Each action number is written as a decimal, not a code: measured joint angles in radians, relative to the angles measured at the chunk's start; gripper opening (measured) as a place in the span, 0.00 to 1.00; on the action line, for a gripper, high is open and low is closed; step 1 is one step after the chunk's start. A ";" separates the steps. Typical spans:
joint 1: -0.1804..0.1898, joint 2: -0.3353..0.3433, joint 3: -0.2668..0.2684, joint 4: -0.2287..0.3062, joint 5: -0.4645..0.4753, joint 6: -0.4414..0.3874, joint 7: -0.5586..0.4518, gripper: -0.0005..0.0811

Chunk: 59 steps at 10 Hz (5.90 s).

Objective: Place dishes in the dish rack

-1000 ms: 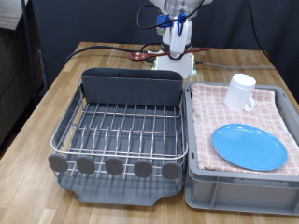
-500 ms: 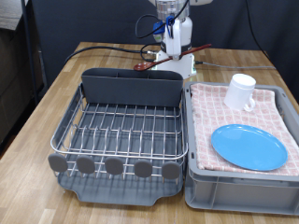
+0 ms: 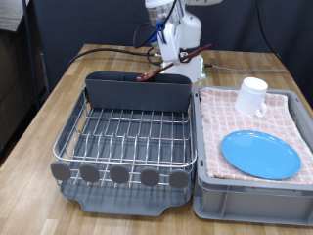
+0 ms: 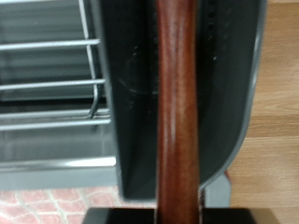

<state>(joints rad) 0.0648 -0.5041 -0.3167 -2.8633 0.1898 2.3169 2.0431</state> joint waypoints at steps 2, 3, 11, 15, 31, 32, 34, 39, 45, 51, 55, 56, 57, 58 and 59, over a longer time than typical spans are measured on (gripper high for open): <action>-0.002 0.018 -0.056 0.007 0.000 -0.002 -0.061 0.12; -0.002 0.030 -0.078 0.013 0.000 -0.002 -0.087 0.12; -0.046 0.100 -0.068 0.038 -0.130 0.060 -0.038 0.46; -0.140 0.092 0.187 0.053 -0.484 0.071 0.316 0.88; 0.124 0.283 0.296 0.387 -0.338 0.155 -0.305 0.99; 0.134 0.316 0.299 0.435 -0.313 0.124 -0.320 0.99; 0.148 0.384 0.314 0.529 -0.299 0.075 -0.323 0.99; 0.162 0.496 0.332 0.521 -0.238 0.264 -0.378 0.99; 0.161 0.506 0.333 0.383 -0.197 0.452 -0.256 0.99; 0.162 0.513 0.370 0.294 0.251 0.621 -0.760 0.99; 0.162 0.547 0.384 0.289 0.278 0.647 -0.804 0.99; 0.162 0.560 0.387 0.290 0.290 0.657 -0.815 0.99; 0.158 0.574 0.397 0.291 0.335 0.673 -0.852 0.99; 0.151 0.589 0.415 0.294 0.406 0.690 -0.914 0.99; 0.141 0.605 0.434 0.300 0.477 0.703 -0.979 0.99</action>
<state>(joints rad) 0.2057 0.1005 0.1177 -2.5631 0.6668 3.0202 1.0639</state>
